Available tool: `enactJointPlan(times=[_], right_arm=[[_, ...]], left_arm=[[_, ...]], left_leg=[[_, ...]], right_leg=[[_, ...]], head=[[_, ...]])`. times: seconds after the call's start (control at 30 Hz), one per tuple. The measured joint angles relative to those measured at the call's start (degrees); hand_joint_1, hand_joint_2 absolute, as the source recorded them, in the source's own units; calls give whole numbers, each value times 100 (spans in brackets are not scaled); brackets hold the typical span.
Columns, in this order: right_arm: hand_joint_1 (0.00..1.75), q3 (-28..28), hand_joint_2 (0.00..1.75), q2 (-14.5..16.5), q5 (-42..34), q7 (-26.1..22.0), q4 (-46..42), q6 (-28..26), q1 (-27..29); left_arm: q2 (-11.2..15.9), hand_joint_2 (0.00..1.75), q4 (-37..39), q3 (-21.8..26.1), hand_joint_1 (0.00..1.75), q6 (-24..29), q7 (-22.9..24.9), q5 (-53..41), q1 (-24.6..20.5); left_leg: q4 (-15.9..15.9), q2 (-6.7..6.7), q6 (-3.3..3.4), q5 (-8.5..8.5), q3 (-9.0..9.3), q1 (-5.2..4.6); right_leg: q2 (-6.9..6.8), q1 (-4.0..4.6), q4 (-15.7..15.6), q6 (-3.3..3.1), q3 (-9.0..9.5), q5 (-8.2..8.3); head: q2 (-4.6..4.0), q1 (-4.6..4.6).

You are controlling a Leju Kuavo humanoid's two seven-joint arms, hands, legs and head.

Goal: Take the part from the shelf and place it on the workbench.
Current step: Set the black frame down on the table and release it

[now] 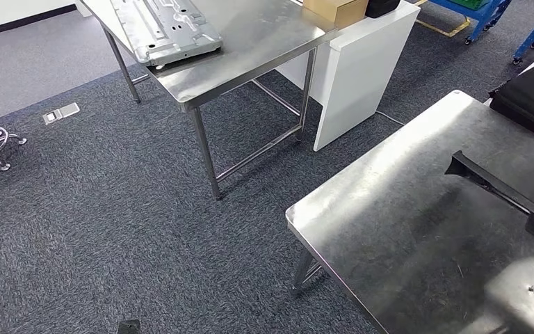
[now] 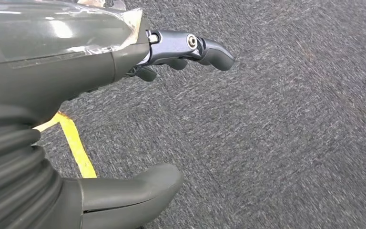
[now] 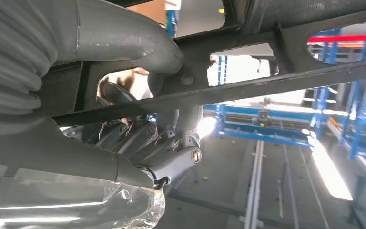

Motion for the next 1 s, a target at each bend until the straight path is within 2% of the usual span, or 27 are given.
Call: enactJointPlan(times=[0.2,0.4,0.53,0.67,1.0], right_arm=[[164,-245,175,214,51,-152,87,4,-2],[164,-453,175,676,393,-456,77,1,-37],[0,-458,0,927,590,-478,74,-11,-110],[0,-458,0,1055,655,-492,74,-17,-150],[0,-589,0,1263,839,-375,-125,1,-145]], left_arm=[[0,175,0,34,0,22,-37,23,15],[0,175,-1,76,0,38,-98,-14,15],[-2,175,-4,76,0,34,-105,-27,4],[-2,0,-5,77,0,48,-105,48,4],[-2,0,-4,78,0,51,-87,19,5]], left_leg=[[-7,0,0,0,11,0],[-20,3,-1,0,16,0],[-24,9,-2,0,26,-1],[-25,9,-3,1,30,0],[-26,9,-3,1,38,0]], right_leg=[[0,0,0,0,4,0],[5,0,0,-1,8,-1],[11,0,-1,-2,14,-1],[10,0,-1,-2,20,-1],[9,0,-1,-3,21,-2]], head=[[0,-1],[0,-1],[0,0],[0,-1],[0,0]])
